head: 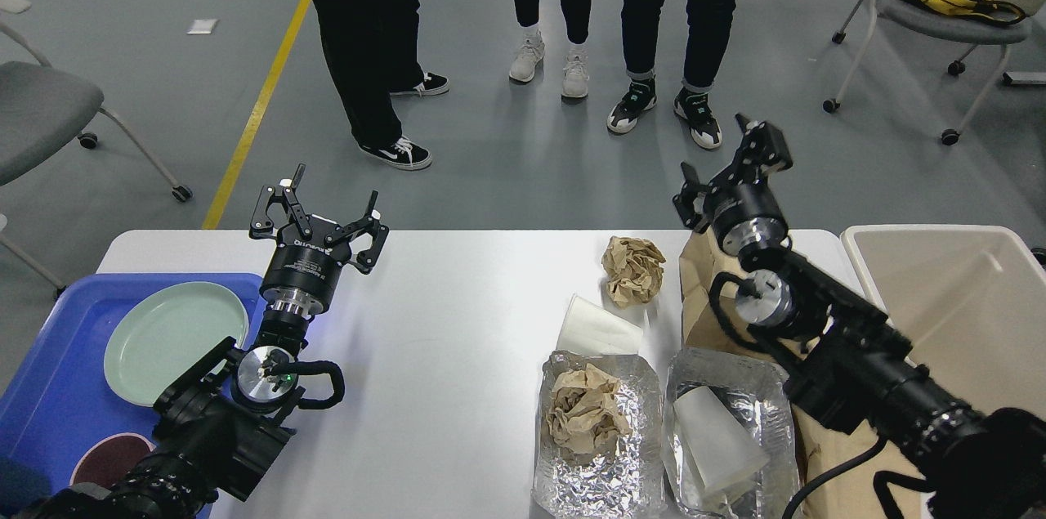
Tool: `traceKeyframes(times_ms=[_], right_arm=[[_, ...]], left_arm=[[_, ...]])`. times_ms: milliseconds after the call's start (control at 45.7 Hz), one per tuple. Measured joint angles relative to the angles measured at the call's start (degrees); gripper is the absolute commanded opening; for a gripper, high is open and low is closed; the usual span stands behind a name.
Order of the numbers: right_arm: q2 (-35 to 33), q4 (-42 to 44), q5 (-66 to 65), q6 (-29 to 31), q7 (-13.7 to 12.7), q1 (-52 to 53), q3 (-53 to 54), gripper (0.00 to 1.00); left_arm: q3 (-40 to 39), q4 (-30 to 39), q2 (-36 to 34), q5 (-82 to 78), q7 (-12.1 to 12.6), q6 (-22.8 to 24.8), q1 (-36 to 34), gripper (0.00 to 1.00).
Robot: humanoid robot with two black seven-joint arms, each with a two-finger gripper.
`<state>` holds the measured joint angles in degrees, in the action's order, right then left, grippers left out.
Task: Tidy desktop
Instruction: 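Raise the right gripper up and away from the wrappers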
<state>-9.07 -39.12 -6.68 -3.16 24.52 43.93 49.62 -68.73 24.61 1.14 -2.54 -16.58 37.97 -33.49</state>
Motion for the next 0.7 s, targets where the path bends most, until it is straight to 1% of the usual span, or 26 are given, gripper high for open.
traceKeyframes(times_ms=[66, 131, 153, 219, 372, 460, 591, 701], right_arm=[[-2.37, 1.18, 0.00, 0.00, 0.00, 3.17, -1.66, 1.00], [-4.75, 2.64, 0.01, 0.00, 0.00, 6.49, -5.73, 1.00], [-6.07, 3.94, 0.01, 0.00, 0.00, 9.09, -9.79, 1.00], [-7.58, 5.44, 0.16, 0.15, -0.01, 12.41, -16.55, 1.00], [-14.92, 6.23, 1.82, 0.52, -0.01, 23.28, -40.92, 1.00], [-17.37, 5.66, 2.91, 0.81, -0.01, 29.61, -54.69, 1.00], [-20.11, -0.33, 3.38, 2.30, -0.01, 38.69, -76.88, 1.00], [-23.24, -5.78, 3.40, 6.07, 0.00, 48.09, -93.28, 1.00]], left_arm=[[0.00, 0.00, 0.00, 0.00, 0.00, 0.00, 0.00, 0.96], [0.00, 0.00, 0.00, -0.01, 0.00, 0.00, 0.00, 0.96], [0.00, 0.00, 0.00, 0.00, 0.00, 0.00, 0.00, 0.96], [0.00, 0.00, 0.00, 0.00, 0.04, 0.00, 0.00, 0.96], [0.00, 0.00, 0.00, 0.00, 0.05, 0.00, 0.00, 0.96], [0.00, 0.00, 0.00, 0.00, 0.04, 0.09, 0.00, 0.96], [0.00, 0.01, 0.00, -0.01, 0.03, 0.11, 0.00, 0.96], [0.00, 0.01, -0.07, 0.01, -0.03, 0.11, 0.00, 0.96]])
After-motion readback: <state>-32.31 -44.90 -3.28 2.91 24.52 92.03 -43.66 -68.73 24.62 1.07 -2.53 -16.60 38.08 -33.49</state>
